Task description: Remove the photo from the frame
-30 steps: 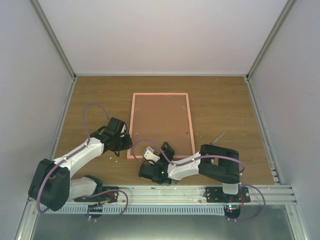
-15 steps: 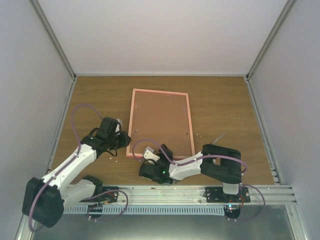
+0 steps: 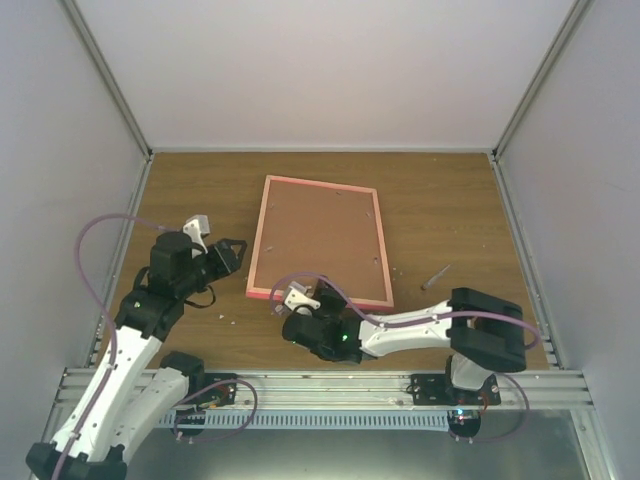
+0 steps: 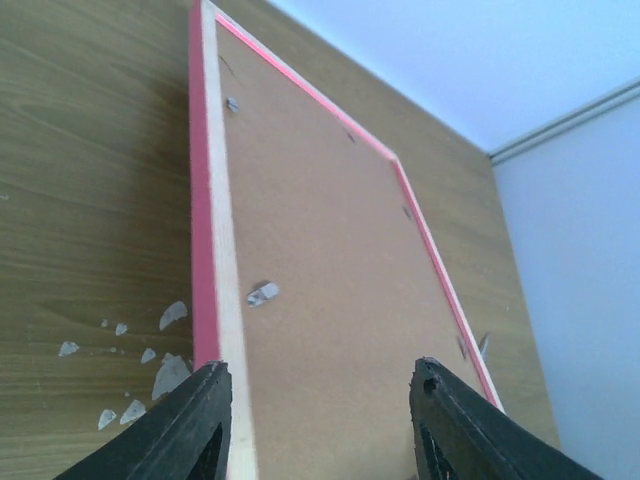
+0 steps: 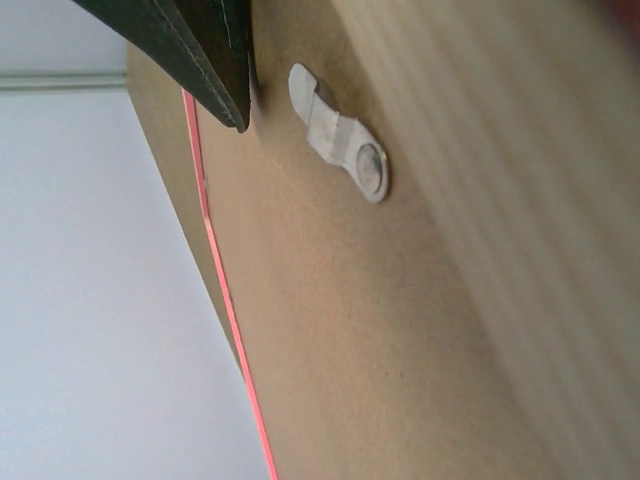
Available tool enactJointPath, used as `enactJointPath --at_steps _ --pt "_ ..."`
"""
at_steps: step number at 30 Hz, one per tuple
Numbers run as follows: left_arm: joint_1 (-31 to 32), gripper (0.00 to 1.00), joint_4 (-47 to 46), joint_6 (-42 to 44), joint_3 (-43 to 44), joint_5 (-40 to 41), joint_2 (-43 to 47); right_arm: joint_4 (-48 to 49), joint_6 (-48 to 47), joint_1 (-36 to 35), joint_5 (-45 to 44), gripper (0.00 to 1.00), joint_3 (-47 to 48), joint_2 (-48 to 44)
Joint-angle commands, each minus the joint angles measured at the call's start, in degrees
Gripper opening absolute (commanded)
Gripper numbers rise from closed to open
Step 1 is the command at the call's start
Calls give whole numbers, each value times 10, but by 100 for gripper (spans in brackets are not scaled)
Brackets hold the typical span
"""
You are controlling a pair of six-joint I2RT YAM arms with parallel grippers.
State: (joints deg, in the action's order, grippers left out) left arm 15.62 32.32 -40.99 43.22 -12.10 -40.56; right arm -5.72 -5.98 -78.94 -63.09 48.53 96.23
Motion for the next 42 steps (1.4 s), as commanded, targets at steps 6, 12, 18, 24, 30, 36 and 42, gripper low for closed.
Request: enactJointPath --at_steps 6,12,18,24,30,36,42 --pt "-6 64 19 -44 16 70 122 222 -49 7 73 5 -24 -145" --pt "-5 74 15 -51 9 77 158 324 -54 12 130 1 -52 -215" --pt "-5 78 3 -64 -3 77 175 466 -24 30 206 1 -114 -293" --pt "-5 79 -12 -80 -30 58 184 594 53 58 249 0 -163 -327" --pt "-5 79 -21 -87 -46 50 184 698 175 81 236 1 -207 -317" --pt "-6 80 -25 -91 -65 46 183 724 353 109 163 1 -250 -290" --pt "-5 80 -29 -89 -94 41 183 596 618 125 86 1 -279 -288"
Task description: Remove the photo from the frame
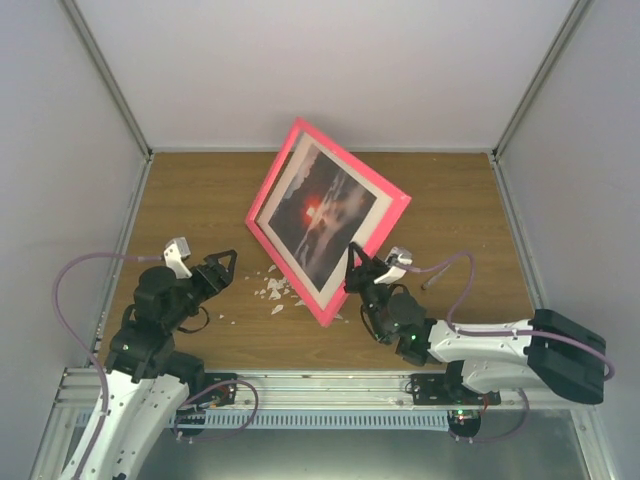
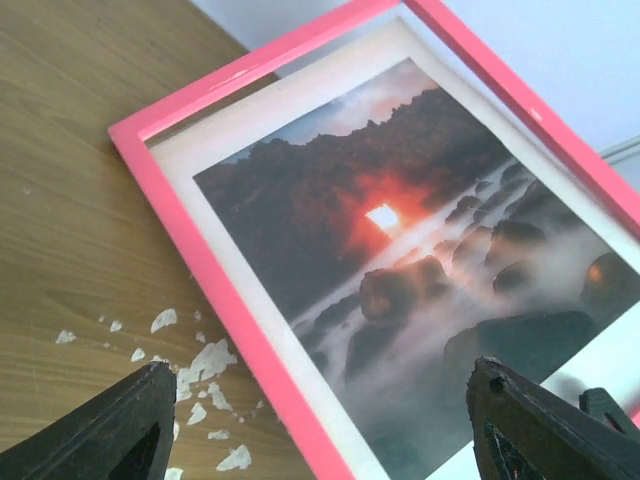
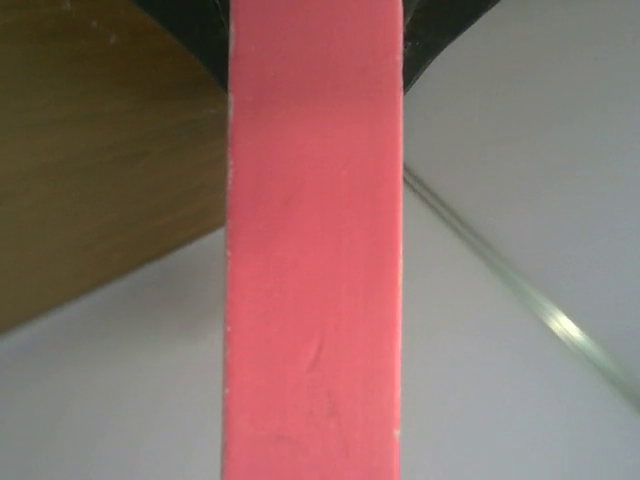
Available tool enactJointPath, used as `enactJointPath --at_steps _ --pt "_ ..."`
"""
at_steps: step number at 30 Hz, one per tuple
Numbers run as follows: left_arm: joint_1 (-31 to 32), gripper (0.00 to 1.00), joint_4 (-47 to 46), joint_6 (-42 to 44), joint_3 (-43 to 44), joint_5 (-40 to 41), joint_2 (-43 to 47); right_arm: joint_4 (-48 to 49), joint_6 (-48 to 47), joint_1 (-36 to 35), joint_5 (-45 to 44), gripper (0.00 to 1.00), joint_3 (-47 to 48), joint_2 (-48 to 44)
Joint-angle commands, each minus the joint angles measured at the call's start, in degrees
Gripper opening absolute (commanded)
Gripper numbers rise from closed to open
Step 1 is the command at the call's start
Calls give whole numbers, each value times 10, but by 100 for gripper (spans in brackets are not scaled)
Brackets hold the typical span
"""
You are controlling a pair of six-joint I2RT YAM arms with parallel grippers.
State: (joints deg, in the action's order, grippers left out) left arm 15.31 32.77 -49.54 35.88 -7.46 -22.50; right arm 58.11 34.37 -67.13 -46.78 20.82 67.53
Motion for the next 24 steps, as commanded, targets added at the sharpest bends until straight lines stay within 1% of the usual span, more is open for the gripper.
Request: enactJointPath --at_steps 1,6,7,8,11,14,18,19,21,24 --pt "-2 80 -36 -5 -27 -8 2 -76 262 9 -83 1 0 -2" --pt "-3 80 -48 -11 -46 -22 -4 -197 452 29 -76 1 -9 5" --pt "-3 80 -48 -10 -46 -23 -5 -232 515 32 -75 0 -11 6" --pt "-2 80 -47 -9 -46 -23 -6 -260 554 34 -73 1 -14 8" --pt "-3 80 -46 -7 -48 -23 -8 -317 661 35 -64 1 -24 17" --pt "-3 80 -48 -9 -53 -25 -9 -364 740 36 -47 1 -29 33" --pt "-2 80 -53 -10 -59 -31 -13 -411 820 36 -17 2 -27 58" --pt "-2 80 -53 -10 -59 -33 -15 -420 836 36 -12 5 -26 62" --pt "-3 80 -53 -9 -61 -34 -19 -462 871 36 3 14 -15 73" --pt "-2 80 -57 -9 -68 -37 -22 -483 891 35 21 17 -13 80"
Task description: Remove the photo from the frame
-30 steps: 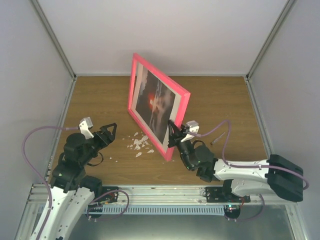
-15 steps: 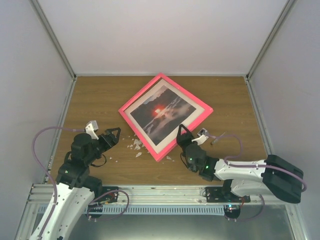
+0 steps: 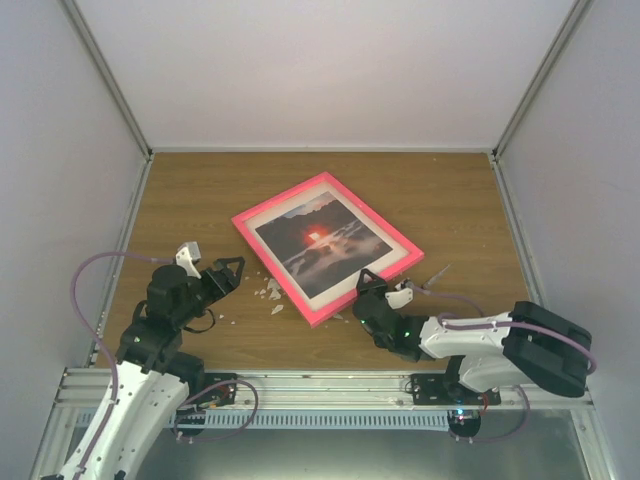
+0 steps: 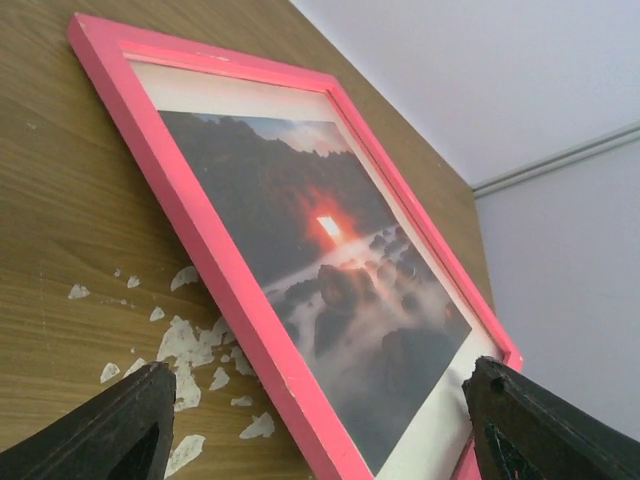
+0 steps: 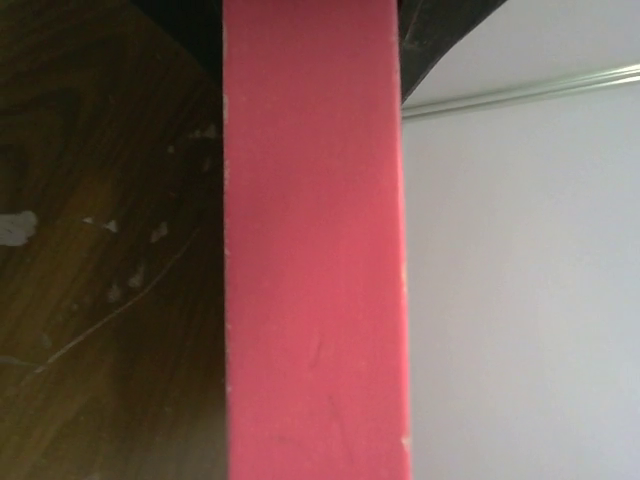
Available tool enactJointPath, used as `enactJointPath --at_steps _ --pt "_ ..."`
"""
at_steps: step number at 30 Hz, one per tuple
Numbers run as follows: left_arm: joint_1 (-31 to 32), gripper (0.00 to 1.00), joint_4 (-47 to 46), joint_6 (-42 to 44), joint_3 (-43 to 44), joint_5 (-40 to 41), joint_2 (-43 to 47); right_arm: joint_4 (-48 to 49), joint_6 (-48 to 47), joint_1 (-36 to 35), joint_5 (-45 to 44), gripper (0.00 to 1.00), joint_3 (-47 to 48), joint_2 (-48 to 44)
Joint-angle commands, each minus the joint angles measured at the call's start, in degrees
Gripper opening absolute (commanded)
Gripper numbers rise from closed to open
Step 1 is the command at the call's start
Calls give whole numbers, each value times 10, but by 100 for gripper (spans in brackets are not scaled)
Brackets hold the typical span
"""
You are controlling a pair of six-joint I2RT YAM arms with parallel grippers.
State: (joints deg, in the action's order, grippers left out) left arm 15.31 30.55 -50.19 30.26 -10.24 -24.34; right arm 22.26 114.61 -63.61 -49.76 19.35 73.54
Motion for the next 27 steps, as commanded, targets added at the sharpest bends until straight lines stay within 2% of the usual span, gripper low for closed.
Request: enactJointPath --at_steps 1,10,16,18,27 --pt "-3 80 -37 -4 -14 -11 -6 -126 96 -1 56 21 0 21" --pt "-2 80 -45 -6 -28 -23 -21 -146 115 -12 88 47 -2 31" --pt "-3 81 -49 -5 -33 -25 -28 -197 113 -23 95 68 6 17" --pt "-2 81 -51 -4 -36 -29 -33 -227 112 -27 101 76 11 9" --pt "-1 84 -77 11 -47 -59 -111 -402 47 -30 122 98 37 -64"
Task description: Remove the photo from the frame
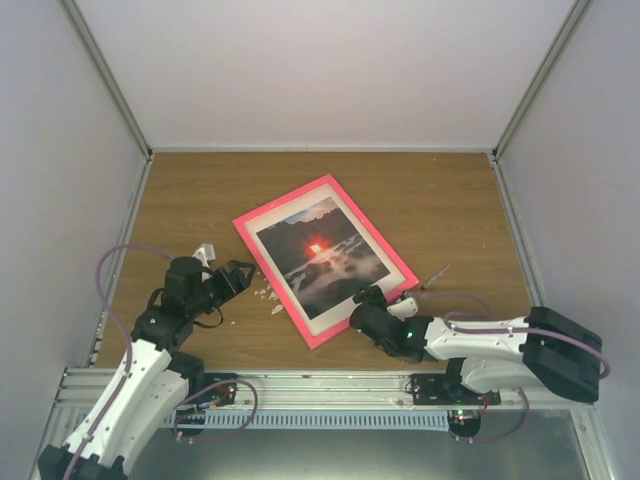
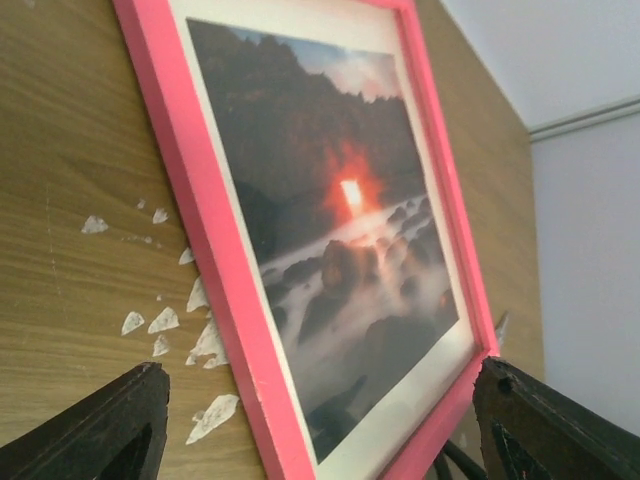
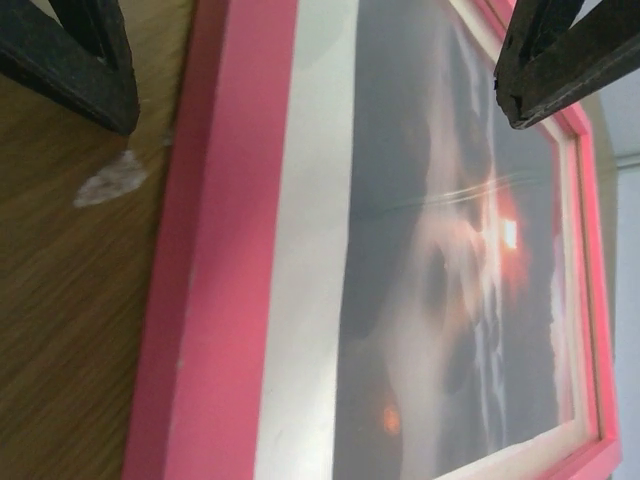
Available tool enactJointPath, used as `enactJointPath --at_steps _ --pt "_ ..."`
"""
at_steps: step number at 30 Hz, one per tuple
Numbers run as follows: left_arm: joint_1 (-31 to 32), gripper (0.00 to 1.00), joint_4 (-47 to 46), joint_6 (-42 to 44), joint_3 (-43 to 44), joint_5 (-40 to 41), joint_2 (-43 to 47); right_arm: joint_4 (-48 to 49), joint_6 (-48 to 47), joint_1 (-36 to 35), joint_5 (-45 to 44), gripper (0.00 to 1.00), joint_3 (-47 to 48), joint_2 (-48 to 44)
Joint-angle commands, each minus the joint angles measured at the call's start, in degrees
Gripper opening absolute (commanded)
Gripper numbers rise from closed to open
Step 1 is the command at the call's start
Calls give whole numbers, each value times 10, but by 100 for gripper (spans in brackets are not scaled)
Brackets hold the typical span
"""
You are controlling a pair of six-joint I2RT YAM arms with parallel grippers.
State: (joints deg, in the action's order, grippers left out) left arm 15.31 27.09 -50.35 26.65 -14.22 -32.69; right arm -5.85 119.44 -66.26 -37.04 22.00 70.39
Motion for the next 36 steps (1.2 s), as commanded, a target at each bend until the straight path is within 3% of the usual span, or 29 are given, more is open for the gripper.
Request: enactJointPath --at_steps 1,7,11,19,25,36 --pt "0 84 -49 14 -15 -23 -37 -135 -16 -3 -1 99 10 -43" --pt "20 84 -85 21 -31 -26 -109 -157 -194 38 40 100 9 -108" --pt "39 85 -98 26 -26 -7 -154 -142 -370 91 55 100 19 -161" --pt "77 86 -139 31 -13 13 -255 -96 -758 296 195 100 80 -182" --pt "93 87 -155 45 18 22 -331 -27 -962 456 379 100 123 -64" --pt "113 89 -172 69 71 25 -460 -3 -1071 526 462 99 232 161"
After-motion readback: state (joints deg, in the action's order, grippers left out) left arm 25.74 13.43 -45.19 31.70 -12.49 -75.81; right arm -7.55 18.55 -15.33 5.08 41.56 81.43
